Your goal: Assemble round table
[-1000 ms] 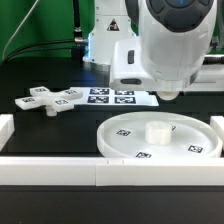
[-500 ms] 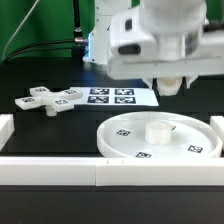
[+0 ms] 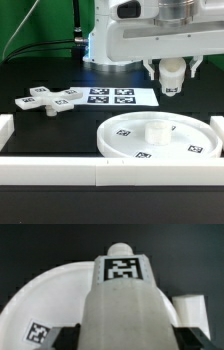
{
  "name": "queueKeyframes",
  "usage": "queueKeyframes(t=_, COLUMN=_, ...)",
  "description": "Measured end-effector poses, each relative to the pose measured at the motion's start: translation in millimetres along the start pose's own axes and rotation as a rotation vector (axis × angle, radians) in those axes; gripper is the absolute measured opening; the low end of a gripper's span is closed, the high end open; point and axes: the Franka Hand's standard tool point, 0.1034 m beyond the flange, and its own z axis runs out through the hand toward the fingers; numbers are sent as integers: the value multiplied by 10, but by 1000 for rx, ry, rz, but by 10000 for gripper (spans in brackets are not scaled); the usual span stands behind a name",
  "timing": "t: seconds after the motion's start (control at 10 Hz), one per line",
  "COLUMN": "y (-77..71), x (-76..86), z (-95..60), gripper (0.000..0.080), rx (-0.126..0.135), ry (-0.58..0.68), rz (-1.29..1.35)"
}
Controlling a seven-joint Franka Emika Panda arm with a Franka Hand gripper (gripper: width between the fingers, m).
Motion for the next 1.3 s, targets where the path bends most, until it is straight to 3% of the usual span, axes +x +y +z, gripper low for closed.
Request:
queueKeyframes(t=0.1, y=-6, x=15, z=-11, gripper=409, rx=-1, ry=75, rz=-5)
queueKeyframes(t=0.4, y=-114, x=224, z=-322, gripper=409, rx=2, ry=253, rz=-63)
queueKeyframes(t=0.7, y=-94, x=280, z=-284, gripper=409, rx=-3, ry=499, rz=-83)
queueKeyframes(t=0.8, y=-43, x=228, z=-161, gripper=409, rx=-26, ry=559, rz=-133)
queueKeyframes(t=1.0, y=101, x=237, z=-144, gripper=409, rx=-53, ry=557, rz=-175)
queueKeyframes(t=1.3, y=71, x=229, z=-132, gripper=409, rx=-52, ry=555, rz=-182)
